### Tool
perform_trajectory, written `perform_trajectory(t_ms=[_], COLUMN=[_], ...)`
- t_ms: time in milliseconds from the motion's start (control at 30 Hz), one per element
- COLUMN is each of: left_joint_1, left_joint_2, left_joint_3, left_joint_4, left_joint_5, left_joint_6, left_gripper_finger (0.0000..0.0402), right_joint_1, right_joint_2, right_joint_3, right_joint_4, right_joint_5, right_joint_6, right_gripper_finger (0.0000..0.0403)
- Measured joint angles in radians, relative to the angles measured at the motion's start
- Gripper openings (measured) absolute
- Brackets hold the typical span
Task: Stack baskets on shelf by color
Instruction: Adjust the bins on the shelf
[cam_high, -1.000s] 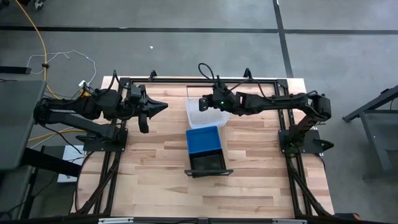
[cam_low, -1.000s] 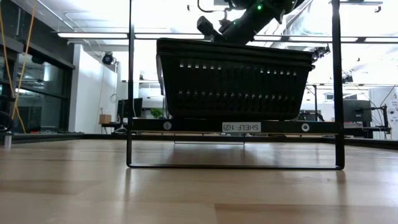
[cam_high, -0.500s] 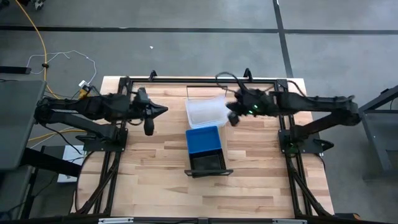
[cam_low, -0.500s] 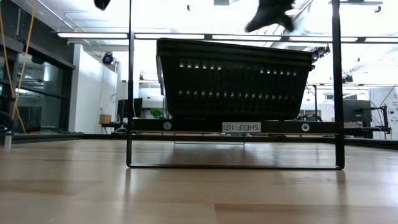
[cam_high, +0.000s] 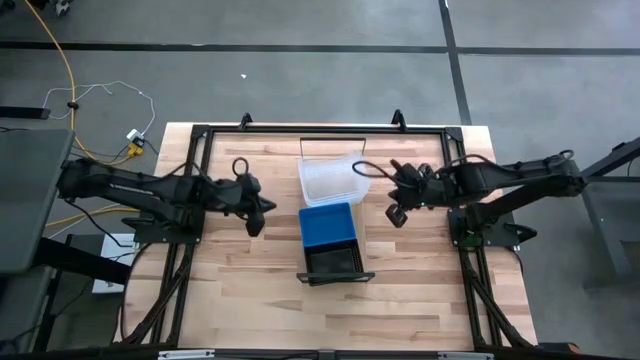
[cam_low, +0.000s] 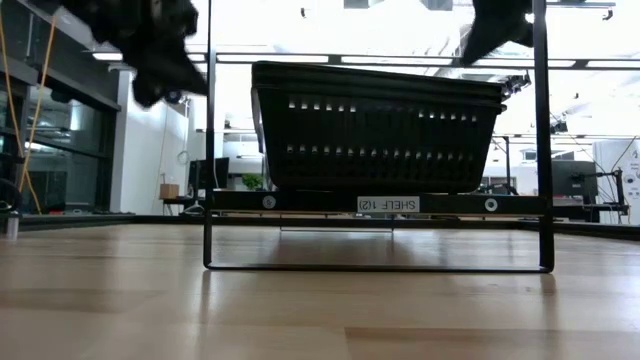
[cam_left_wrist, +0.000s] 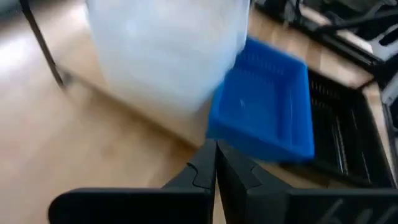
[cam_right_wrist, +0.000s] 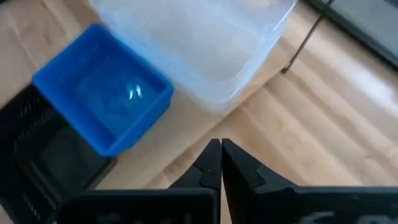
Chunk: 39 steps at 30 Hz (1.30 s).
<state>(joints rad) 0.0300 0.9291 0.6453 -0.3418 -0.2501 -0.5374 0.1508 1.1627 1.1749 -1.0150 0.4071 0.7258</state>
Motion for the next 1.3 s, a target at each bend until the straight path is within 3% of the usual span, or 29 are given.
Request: perform_trajectory(t_ms=[200,433,867,1300], left_joint_1=[-0.029,-0.113,-0.136,-0.051], left_joint_2=[0.0,0.128,0.51,0.629], left_joint_3=[-0.125,-0.25,-0.255,-0.249], left_joint_4=[0.079,0.416,0.879,1.015], left_joint_5=[0.087,0.086,0.04,0.03], left_joint_6=[-0.112,-0.27,-0.361,-0.37], left_gripper_finger=[0.0,0.0,0.0,0.0], right_joint_1=[0.0,0.045,0.046,0.046], right_joint_2=[-0.07,-0.149,-0.156,-0.156], right_joint_3=[-0.251,-0.47,-0.486,-0.486], right_joint_4=[0.129,0.457,0.52,0.52], right_joint_5=[-0.141,-0.127,-0.074,-0.04], right_joint_6=[0.108,0.258,0.243,0.243], right_gripper_finger=[0.0,0.0,0.0,0.0])
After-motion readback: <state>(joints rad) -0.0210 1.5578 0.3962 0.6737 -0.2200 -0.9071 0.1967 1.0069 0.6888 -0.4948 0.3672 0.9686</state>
